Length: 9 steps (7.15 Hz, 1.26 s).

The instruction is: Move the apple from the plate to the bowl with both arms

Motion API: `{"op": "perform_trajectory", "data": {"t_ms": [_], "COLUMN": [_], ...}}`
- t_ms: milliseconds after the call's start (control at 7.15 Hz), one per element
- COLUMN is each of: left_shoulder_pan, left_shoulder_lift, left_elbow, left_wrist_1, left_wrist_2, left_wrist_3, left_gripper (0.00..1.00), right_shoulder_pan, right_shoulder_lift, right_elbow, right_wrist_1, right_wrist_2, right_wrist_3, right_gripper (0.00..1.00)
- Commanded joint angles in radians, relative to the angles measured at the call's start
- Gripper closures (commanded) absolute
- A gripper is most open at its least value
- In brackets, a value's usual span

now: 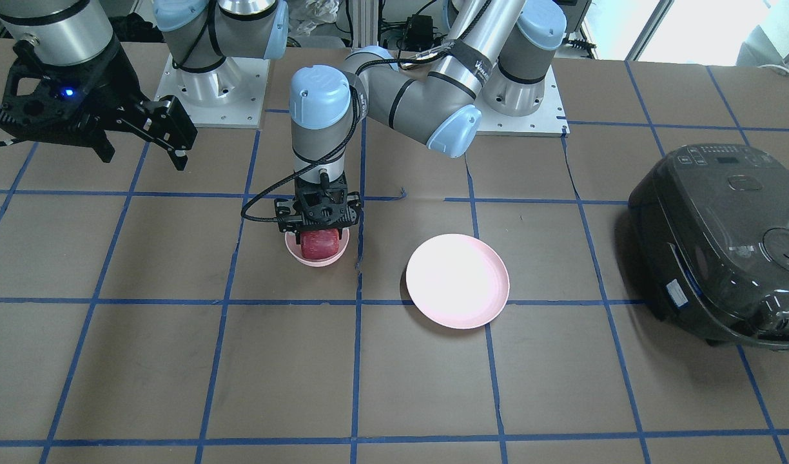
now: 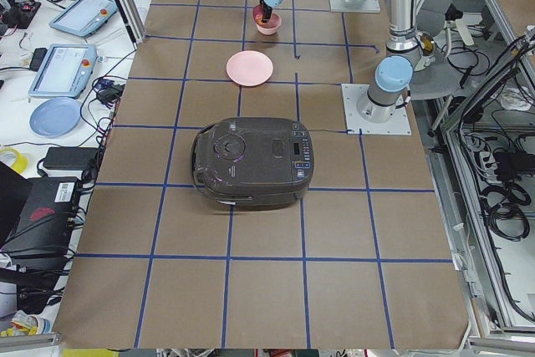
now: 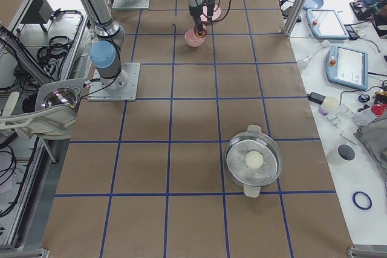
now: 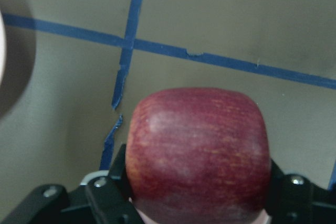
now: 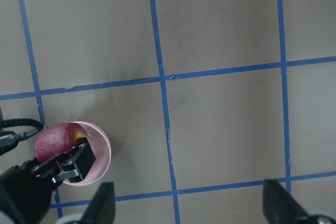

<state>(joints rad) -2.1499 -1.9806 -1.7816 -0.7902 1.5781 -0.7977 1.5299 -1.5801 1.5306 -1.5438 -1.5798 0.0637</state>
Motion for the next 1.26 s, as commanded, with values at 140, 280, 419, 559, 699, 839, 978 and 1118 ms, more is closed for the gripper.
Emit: {"op": "perform_trajectory", "data": {"t_ms": [140, 280, 419, 559, 699, 839, 978, 1118], "left_shoulder_pan": [-0.018, -0.016, -0.016, -0.018, -0.006, 0.037, 0.082, 0.115], "left_shoulder_lift": [-0.001, -0.004, -0.015, 0.0, 0.026, 0.043, 0.08, 0.119], "left_elbow": [-0.022, -0.024, -0.019, -0.016, -0.027, -0.038, -0.042, -0.044], "left_wrist_1": [-0.003, -0.006, -0.009, -0.011, -0.023, -0.07, -0.079, -0.119], "left_wrist_2": [0.011, 0.011, 0.01, 0.01, 0.013, 0.014, 0.002, -0.006], "left_wrist_3": [0.003, 0.009, 0.011, 0.02, 0.044, 0.119, 0.13, 0.152], "left_gripper": [0.63, 0.25, 0.1, 0.0, 0.0, 0.0, 0.0, 0.0], "right_shoulder_pan": [0.006, 0.009, 0.012, 0.018, 0.027, 0.041, 0.049, 0.049], "right_shoulder_lift": [-0.017, -0.02, -0.033, -0.04, -0.04, -0.04, -0.04, -0.038], "right_elbow": [0.009, 0.016, 0.032, 0.039, 0.04, 0.04, 0.04, 0.042], "right_wrist_1": [0.033, 0.039, 0.065, 0.065, 0.065, 0.065, 0.065, 0.065], "right_wrist_2": [0.014, 0.014, 0.014, 0.015, 0.014, 0.011, 0.011, 0.011], "right_wrist_3": [-0.005, -0.005, -0.015, -0.016, -0.016, -0.015, -0.01, -0.016], "right_gripper": [0.0, 0.0, 0.0, 0.0, 0.0, 0.0, 0.0, 0.0]}}
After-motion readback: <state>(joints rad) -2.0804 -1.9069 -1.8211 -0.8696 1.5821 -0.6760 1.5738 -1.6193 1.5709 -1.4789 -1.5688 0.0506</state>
